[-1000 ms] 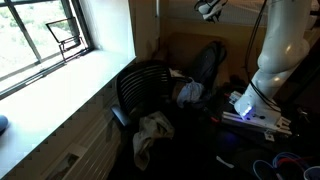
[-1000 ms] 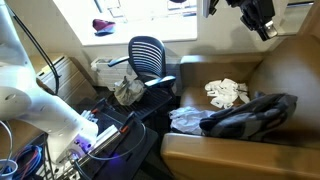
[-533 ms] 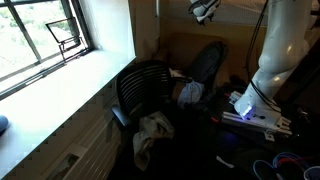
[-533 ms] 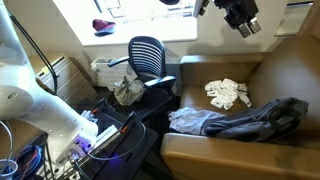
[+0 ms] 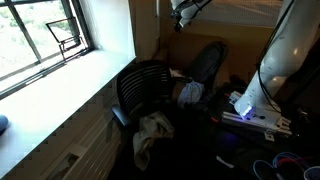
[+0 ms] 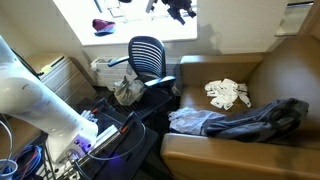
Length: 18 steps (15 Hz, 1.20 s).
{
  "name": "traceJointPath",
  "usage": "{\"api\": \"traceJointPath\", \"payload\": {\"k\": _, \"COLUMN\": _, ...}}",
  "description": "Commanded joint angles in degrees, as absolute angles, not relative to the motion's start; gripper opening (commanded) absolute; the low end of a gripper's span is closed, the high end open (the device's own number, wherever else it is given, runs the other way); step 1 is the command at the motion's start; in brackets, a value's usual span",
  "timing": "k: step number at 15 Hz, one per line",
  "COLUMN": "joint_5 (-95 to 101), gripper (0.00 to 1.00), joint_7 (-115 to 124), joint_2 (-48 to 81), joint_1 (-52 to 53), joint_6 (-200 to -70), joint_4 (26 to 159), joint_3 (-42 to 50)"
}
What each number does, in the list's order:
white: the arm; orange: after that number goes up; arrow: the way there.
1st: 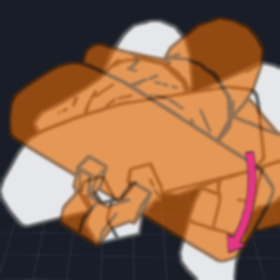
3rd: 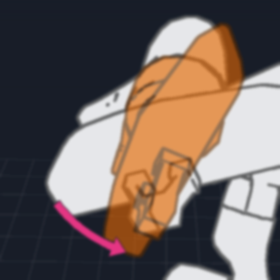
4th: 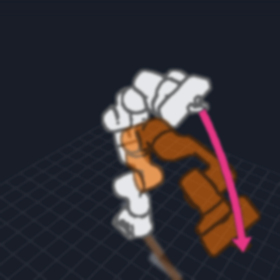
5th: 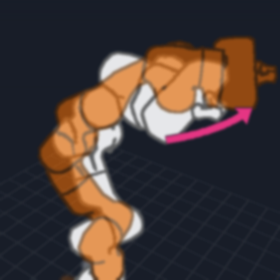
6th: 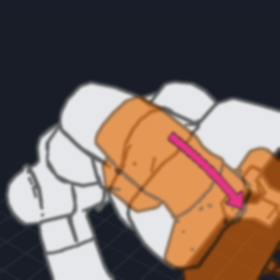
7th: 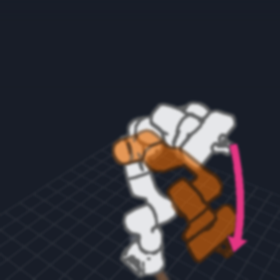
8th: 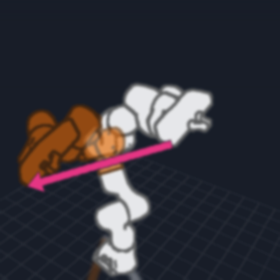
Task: Move the bag and clothing from the black chair to the brown chair then hang the belt on the armrest of the black chair
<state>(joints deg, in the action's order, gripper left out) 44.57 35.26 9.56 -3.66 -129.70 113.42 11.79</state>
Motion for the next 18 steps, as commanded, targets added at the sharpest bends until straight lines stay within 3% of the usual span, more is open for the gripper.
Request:
{"api": "traceJointPath", "payload": {"k": 1, "joint_5": 47.4, "gripper": 1.00, "joint_7": 30.1, "joint_2": -2.2, "joint_1": -1.7, "joint_6": -130.3, "joint_4": 122.2, "joint_3": 8.0}}
{"api": "traceJointPath", "payload": {"k": 2, "joint_5": 45.7, "gripper": 1.00, "joint_7": 33.4, "joint_2": 4.4, "joint_1": -2.7, "joint_6": -129.5, "joint_4": 116.9, "joint_3": 8.2}}
{"api": "traceJointPath", "payload": {"k": 6, "joint_5": 46.4, "gripper": 1.00, "joint_7": 31.1, "joint_2": -1.8, "joint_1": -2.5, "joint_6": -129.5, "joint_4": 120.7, "joint_3": 6.5}}
{"api": "traceJointPath", "payload": {"k": 18, "joint_5": 31.1, "gripper": 1.00, "joint_7": 12.8, "joint_2": 4.5, "joint_1": 6.6, "joint_6": -145.4, "joint_4": 131.3, "joint_3": -5.7}}
